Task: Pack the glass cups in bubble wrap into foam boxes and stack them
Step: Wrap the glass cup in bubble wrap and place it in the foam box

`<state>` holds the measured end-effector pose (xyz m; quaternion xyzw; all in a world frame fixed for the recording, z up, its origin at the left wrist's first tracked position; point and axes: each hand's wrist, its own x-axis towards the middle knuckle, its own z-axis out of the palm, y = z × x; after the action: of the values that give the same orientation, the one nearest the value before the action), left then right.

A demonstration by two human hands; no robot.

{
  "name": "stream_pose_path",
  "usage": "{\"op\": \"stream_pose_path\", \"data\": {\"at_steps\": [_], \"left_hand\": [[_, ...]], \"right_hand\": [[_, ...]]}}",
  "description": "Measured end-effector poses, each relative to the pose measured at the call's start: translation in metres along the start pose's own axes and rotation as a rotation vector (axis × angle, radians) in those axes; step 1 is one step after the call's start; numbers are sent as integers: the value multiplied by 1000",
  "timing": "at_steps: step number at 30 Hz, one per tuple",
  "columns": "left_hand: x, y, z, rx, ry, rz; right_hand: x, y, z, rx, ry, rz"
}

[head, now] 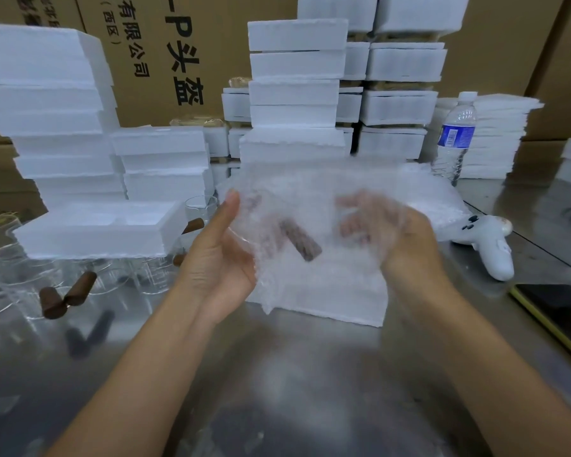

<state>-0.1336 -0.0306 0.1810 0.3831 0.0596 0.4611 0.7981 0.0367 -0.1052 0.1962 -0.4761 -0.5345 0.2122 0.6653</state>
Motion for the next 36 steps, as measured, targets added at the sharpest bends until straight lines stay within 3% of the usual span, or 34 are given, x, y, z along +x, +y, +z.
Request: {"op": "stream_pose_path", "data": {"at_steps": [2, 4, 9, 12, 18, 25, 31, 34, 36], "left_hand": [[2, 1, -2, -133, 26, 47], [2, 2, -1, -219, 29, 129], [1, -3, 4, -239, 12, 143], [0, -7, 8, -194, 20, 129], [1, -12, 7, -103, 33, 74], [-3, -22, 10, 370, 68, 12], [-9, -21, 10, 769, 5, 18], [-13, -26, 13, 943, -25, 75], [-15, -29, 14, 1012, -34, 120]], "right_hand": [[4, 8, -3, 25, 360, -41], [4, 9, -3, 62, 477, -7], [-2, 13, 9, 59, -63, 229], [-5, 14, 10, -1, -183, 249], [4, 9, -5, 129, 69, 171], [8, 8, -12, 245, 191, 141], [7, 9, -13, 169, 216, 41], [5, 9, -14, -45, 287, -22], [2, 7, -11, -44, 243, -66]]}}
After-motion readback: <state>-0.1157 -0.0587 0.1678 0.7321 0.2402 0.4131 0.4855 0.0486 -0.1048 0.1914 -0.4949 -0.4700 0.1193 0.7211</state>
